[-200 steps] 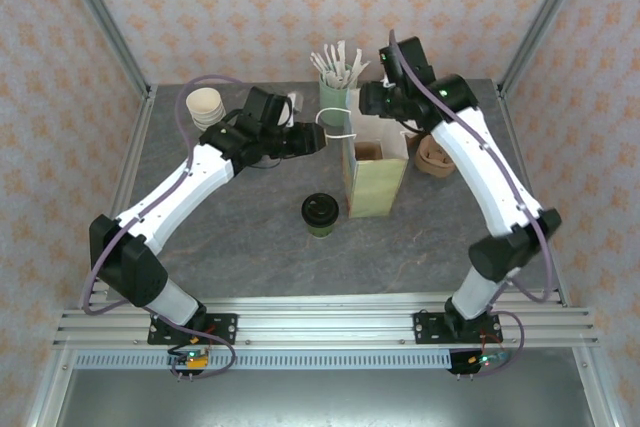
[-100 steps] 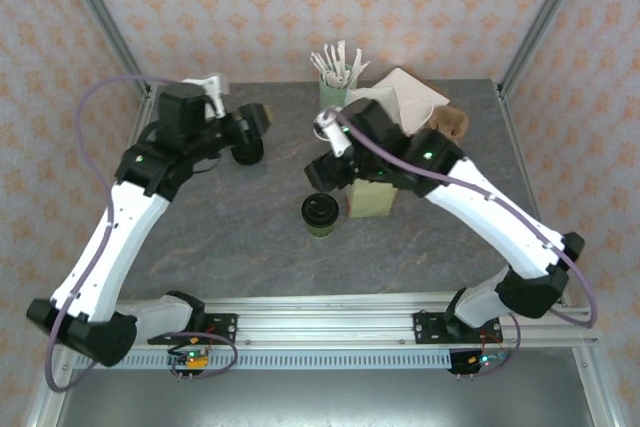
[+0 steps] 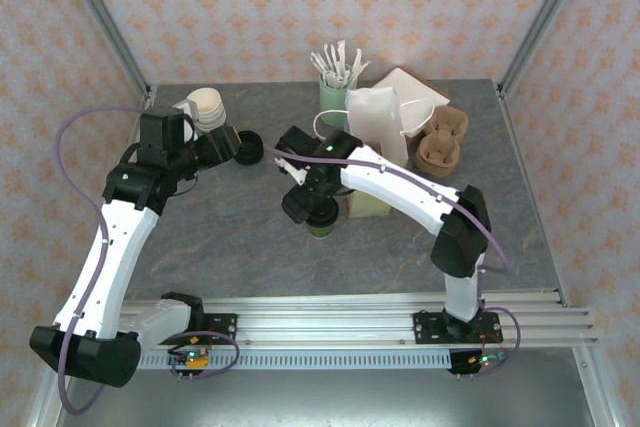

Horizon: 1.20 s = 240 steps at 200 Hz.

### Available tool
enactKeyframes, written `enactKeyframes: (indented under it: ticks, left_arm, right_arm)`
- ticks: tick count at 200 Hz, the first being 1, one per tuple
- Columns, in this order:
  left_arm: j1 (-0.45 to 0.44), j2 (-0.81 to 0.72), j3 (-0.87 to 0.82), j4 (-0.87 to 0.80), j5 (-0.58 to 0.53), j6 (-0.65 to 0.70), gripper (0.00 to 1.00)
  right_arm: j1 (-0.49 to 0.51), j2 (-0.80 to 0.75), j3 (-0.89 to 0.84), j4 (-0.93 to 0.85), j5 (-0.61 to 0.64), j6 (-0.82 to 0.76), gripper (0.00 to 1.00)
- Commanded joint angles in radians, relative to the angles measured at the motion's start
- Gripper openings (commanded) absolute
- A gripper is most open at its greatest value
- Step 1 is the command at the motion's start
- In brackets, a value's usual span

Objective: Pack the takeout coffee

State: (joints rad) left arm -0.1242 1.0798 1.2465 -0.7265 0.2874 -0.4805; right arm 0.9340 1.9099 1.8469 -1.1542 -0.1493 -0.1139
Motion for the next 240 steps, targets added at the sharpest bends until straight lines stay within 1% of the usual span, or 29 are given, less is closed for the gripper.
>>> enactKeyframes:
  ticks: [1, 15, 43, 121, 176, 240]
  left_arm:
    - [0.005, -0.009, -0.013, 0.024, 0.022, -0.007, 0.75]
    - [0.005, -0.005, -0.015, 0.028, 0.024, -0.006, 0.75]
    - [0.005, -0.001, -0.015, 0.030, 0.016, 0.000, 0.75]
    - [0.005, 0.010, -0.021, 0.038, 0.025, 0.002, 0.75]
    - [0.005, 0.012, -0.027, 0.041, 0.031, 0.000, 0.75]
    - [0.005, 0.012, -0.027, 0.042, 0.032, 0.000, 0.75]
  right_arm:
    - [-0.014, 0.025, 0.064, -0.087, 0.019, -0.020, 0.95]
    - [-0.027, 0.042, 0.064, -0.109, -0.010, -0.015, 0.96]
    - [-0.036, 0.051, 0.048, -0.125, -0.022, -0.013, 0.95]
    - [-0.057, 0.090, 0.040, -0.131, -0.067, -0.006, 0.87]
    - [-0.057, 0.119, 0.074, -0.192, -0.060, -0.006, 0.84]
    - [-0.057, 0.136, 0.082, -0.189, -0.063, -0.003, 0.83]
